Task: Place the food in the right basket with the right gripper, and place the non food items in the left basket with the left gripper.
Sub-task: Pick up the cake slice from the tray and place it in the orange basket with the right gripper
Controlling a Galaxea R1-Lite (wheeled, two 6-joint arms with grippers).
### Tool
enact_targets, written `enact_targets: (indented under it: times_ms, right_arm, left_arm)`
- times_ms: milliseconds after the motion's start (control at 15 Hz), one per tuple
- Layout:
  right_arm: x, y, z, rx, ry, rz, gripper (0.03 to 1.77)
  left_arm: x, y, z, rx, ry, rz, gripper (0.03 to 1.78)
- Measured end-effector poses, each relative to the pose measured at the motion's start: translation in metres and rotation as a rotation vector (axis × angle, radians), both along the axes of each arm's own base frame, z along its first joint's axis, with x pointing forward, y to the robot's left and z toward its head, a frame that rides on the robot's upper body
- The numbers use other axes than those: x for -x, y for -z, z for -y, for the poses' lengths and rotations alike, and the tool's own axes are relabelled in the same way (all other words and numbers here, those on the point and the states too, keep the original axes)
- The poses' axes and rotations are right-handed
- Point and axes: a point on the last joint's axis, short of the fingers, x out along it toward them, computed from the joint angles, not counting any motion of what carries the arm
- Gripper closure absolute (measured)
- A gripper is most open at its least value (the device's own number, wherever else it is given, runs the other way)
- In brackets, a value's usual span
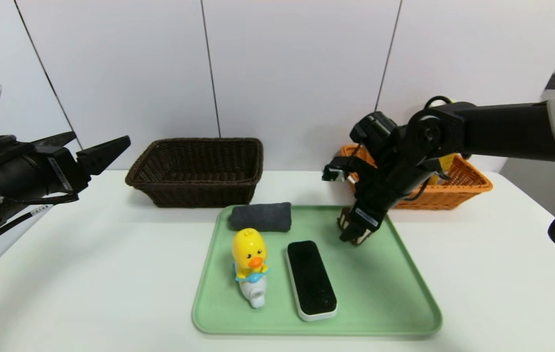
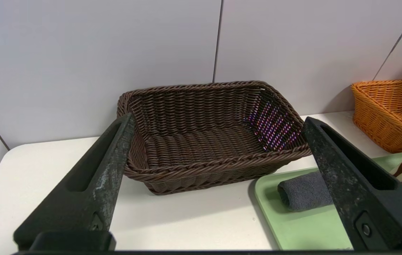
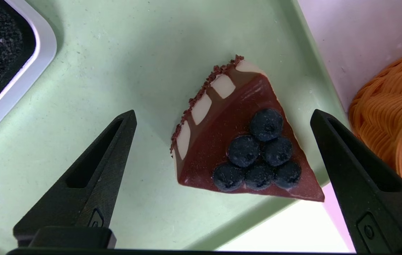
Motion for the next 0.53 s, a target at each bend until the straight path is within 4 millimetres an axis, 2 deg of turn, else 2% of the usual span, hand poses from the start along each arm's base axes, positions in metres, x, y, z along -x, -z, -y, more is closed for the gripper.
enact_targets:
  times_ms: [533]
  right_arm:
    - [0.0011, 0.0008, -0.003, -0.002, 0.006, -0.004, 0.1]
  left_arm:
    - [0.0, -0.0029, -0.0002, 0.004, -0.001, 0.031, 0.12]
